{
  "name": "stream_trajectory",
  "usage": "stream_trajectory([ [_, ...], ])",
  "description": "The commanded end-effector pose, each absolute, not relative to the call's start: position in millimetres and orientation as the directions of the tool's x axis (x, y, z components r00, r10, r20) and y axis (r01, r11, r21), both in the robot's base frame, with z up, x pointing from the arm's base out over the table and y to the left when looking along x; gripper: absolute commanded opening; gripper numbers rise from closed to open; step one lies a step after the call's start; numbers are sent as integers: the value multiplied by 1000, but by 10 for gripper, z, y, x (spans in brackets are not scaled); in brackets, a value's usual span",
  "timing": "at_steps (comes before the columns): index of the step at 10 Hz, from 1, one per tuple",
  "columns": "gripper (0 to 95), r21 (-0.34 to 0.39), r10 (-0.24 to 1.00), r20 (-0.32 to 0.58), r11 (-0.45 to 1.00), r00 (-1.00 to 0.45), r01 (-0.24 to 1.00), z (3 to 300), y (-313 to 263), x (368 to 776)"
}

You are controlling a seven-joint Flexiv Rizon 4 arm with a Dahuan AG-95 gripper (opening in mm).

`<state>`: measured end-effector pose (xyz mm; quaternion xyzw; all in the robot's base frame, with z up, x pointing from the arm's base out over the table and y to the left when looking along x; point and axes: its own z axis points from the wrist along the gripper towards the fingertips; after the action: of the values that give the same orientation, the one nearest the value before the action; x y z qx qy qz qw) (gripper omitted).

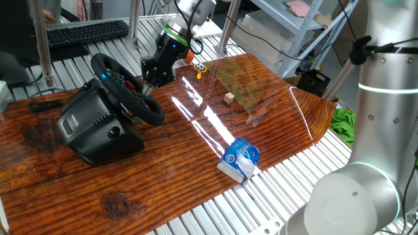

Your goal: Rotate the steering wheel 90 degrees clockwise

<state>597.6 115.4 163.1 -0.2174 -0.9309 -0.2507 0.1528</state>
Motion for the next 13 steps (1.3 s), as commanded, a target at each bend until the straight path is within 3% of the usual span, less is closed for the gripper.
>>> stream_trajectory([
  [1,0,395,341,407,770,-847,500,1696,1191,6040],
  [13,0,393,389,452,721,-802,571,1881,1597,6595],
])
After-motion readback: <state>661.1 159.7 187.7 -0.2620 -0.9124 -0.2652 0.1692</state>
